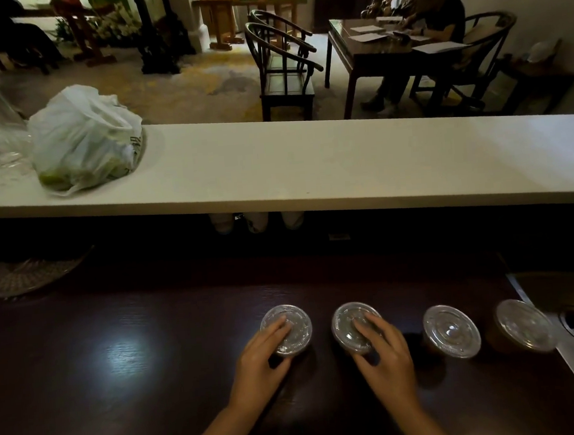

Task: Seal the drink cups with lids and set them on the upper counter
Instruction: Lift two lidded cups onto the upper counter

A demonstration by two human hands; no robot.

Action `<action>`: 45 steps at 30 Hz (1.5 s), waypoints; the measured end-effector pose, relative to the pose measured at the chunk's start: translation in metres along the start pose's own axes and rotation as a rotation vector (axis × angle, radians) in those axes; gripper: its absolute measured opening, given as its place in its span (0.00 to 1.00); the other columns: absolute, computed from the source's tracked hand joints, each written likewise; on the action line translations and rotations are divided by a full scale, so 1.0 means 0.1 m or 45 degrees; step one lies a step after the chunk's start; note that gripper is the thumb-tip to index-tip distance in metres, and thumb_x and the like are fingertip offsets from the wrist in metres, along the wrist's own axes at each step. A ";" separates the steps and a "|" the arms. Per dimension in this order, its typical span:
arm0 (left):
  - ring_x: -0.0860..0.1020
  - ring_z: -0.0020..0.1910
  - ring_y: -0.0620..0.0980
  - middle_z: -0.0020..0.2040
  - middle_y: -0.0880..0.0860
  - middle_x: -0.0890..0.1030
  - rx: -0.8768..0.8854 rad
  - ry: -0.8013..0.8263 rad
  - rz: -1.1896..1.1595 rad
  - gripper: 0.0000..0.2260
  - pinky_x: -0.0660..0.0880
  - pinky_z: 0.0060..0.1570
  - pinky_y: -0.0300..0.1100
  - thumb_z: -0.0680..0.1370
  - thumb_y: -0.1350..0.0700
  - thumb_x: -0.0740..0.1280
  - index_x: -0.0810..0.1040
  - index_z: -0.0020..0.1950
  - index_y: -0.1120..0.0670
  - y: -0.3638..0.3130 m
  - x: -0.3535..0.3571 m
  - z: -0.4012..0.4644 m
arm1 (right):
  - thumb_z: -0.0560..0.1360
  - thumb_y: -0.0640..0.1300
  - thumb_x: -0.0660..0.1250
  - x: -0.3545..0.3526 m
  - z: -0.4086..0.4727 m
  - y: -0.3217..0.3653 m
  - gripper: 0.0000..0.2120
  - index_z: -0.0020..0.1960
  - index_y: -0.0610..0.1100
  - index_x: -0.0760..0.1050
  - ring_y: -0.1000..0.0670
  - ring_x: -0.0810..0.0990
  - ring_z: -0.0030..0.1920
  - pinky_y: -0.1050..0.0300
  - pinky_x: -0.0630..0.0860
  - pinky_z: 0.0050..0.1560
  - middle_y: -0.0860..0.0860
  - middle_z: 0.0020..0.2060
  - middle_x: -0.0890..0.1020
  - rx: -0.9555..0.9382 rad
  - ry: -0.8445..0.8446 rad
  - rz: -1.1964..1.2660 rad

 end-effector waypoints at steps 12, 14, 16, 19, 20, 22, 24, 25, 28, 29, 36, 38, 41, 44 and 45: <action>0.74 0.62 0.43 0.63 0.44 0.76 0.132 -0.272 -0.157 0.21 0.67 0.63 0.34 0.68 0.55 0.71 0.78 0.60 0.55 -0.58 -0.61 0.70 | 0.62 0.40 0.74 -0.34 0.97 0.84 0.21 0.55 0.45 0.79 0.51 0.74 0.59 0.64 0.67 0.62 0.50 0.58 0.77 -0.251 -0.212 0.242; 0.74 0.62 0.43 0.62 0.48 0.78 0.200 -0.307 -0.128 0.20 0.67 0.63 0.34 0.68 0.55 0.71 0.79 0.59 0.56 -0.77 -0.85 1.00 | 0.64 0.43 0.72 -0.46 1.31 1.03 0.19 0.55 0.45 0.79 0.53 0.73 0.59 0.65 0.67 0.62 0.50 0.58 0.77 -0.299 -0.255 0.263; 0.74 0.62 0.41 0.62 0.49 0.78 0.218 -0.340 -0.104 0.21 0.67 0.63 0.34 0.67 0.59 0.74 0.79 0.59 0.56 -0.92 -1.07 1.32 | 0.64 0.41 0.74 -0.56 1.65 1.18 0.20 0.55 0.45 0.79 0.53 0.73 0.60 0.62 0.68 0.62 0.50 0.58 0.76 -0.309 -0.264 0.278; 0.72 0.63 0.41 0.63 0.49 0.77 0.254 -0.353 -0.032 0.24 0.71 0.61 0.36 0.66 0.64 0.76 0.77 0.61 0.54 -1.06 -1.34 1.80 | 0.64 0.38 0.77 -0.64 2.15 1.32 0.23 0.57 0.45 0.78 0.49 0.73 0.61 0.49 0.74 0.59 0.48 0.59 0.76 -0.337 -0.227 0.292; 0.73 0.63 0.42 0.63 0.49 0.77 0.271 -0.355 -0.018 0.24 0.73 0.58 0.37 0.67 0.63 0.76 0.77 0.62 0.54 -1.08 -1.40 1.96 | 0.64 0.38 0.77 -0.64 2.32 1.35 0.23 0.58 0.45 0.78 0.48 0.73 0.61 0.46 0.76 0.57 0.48 0.59 0.76 -0.365 -0.222 0.278; 0.72 0.63 0.42 0.63 0.49 0.77 0.302 -0.360 -0.018 0.24 0.76 0.53 0.39 0.67 0.63 0.75 0.77 0.62 0.54 -1.10 -1.52 2.26 | 0.65 0.40 0.77 -0.63 2.64 1.40 0.24 0.59 0.46 0.77 0.48 0.73 0.60 0.44 0.77 0.54 0.49 0.60 0.76 -0.402 -0.205 0.239; 0.73 0.61 0.41 0.62 0.48 0.77 0.307 -0.364 -0.036 0.23 0.78 0.52 0.40 0.67 0.62 0.76 0.77 0.62 0.53 -1.07 -1.58 2.54 | 0.65 0.42 0.76 -0.57 2.93 1.42 0.23 0.59 0.47 0.77 0.49 0.73 0.60 0.45 0.77 0.53 0.49 0.60 0.76 -0.398 -0.186 0.221; 0.74 0.60 0.42 0.62 0.48 0.77 0.296 -0.362 -0.031 0.23 0.78 0.52 0.42 0.67 0.62 0.76 0.78 0.61 0.53 -1.04 -1.58 2.66 | 0.65 0.42 0.76 -0.53 3.05 1.42 0.23 0.59 0.47 0.77 0.50 0.72 0.60 0.45 0.77 0.53 0.50 0.60 0.76 -0.386 -0.177 0.214; 0.75 0.59 0.45 0.62 0.48 0.77 0.226 -0.339 0.021 0.23 0.78 0.53 0.48 0.66 0.62 0.76 0.78 0.60 0.52 -0.87 -1.53 2.97 | 0.65 0.43 0.76 -0.34 3.32 1.39 0.23 0.59 0.48 0.77 0.50 0.72 0.58 0.47 0.78 0.53 0.50 0.59 0.77 -0.354 -0.143 0.148; 0.75 0.59 0.45 0.62 0.48 0.77 0.198 -0.330 0.030 0.23 0.78 0.54 0.49 0.66 0.63 0.76 0.79 0.60 0.52 -0.80 -1.49 3.04 | 0.65 0.43 0.76 -0.27 3.38 1.36 0.23 0.58 0.47 0.78 0.50 0.73 0.58 0.48 0.78 0.53 0.50 0.59 0.77 -0.353 -0.132 0.117; 0.75 0.60 0.47 0.63 0.49 0.77 0.051 -0.287 0.063 0.22 0.76 0.57 0.51 0.67 0.61 0.76 0.78 0.60 0.52 -0.41 -1.20 3.26 | 0.65 0.43 0.76 0.11 3.55 1.09 0.23 0.59 0.47 0.78 0.48 0.73 0.59 0.57 0.70 0.56 0.49 0.59 0.78 -0.246 -0.055 0.062; 0.75 0.61 0.48 0.64 0.49 0.77 0.019 -0.274 0.072 0.23 0.75 0.58 0.52 0.67 0.61 0.75 0.78 0.61 0.52 -0.36 -1.15 3.26 | 0.65 0.44 0.76 0.16 3.56 1.03 0.23 0.59 0.47 0.78 0.48 0.73 0.59 0.58 0.70 0.56 0.49 0.60 0.77 -0.211 -0.036 0.064; 0.75 0.61 0.49 0.65 0.49 0.76 0.013 -0.265 0.081 0.23 0.75 0.58 0.53 0.68 0.62 0.75 0.77 0.62 0.53 -0.31 -1.11 3.25 | 0.65 0.44 0.77 0.21 3.56 0.94 0.24 0.60 0.47 0.77 0.49 0.73 0.59 0.60 0.69 0.56 0.49 0.60 0.77 -0.184 -0.016 0.066; 0.74 0.62 0.50 0.66 0.49 0.75 0.047 -0.263 0.079 0.23 0.75 0.58 0.54 0.68 0.62 0.75 0.76 0.63 0.53 -0.28 -1.09 3.23 | 0.65 0.43 0.77 0.23 3.53 0.89 0.24 0.60 0.48 0.77 0.49 0.73 0.60 0.61 0.69 0.56 0.50 0.61 0.76 -0.167 -0.015 0.073; 0.73 0.63 0.50 0.66 0.49 0.74 0.066 -0.262 0.089 0.24 0.75 0.58 0.54 0.68 0.62 0.75 0.76 0.63 0.53 -0.28 -1.08 3.23 | 0.65 0.43 0.77 0.24 3.52 0.89 0.24 0.60 0.48 0.77 0.50 0.73 0.60 0.61 0.69 0.56 0.51 0.61 0.76 -0.169 -0.016 0.074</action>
Point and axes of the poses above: each hand's wrist, its own z-axis towards the middle knuckle, its own x-axis out of the palm, y = z × x, the point moved 1 cm from there along z, towards the middle knuckle
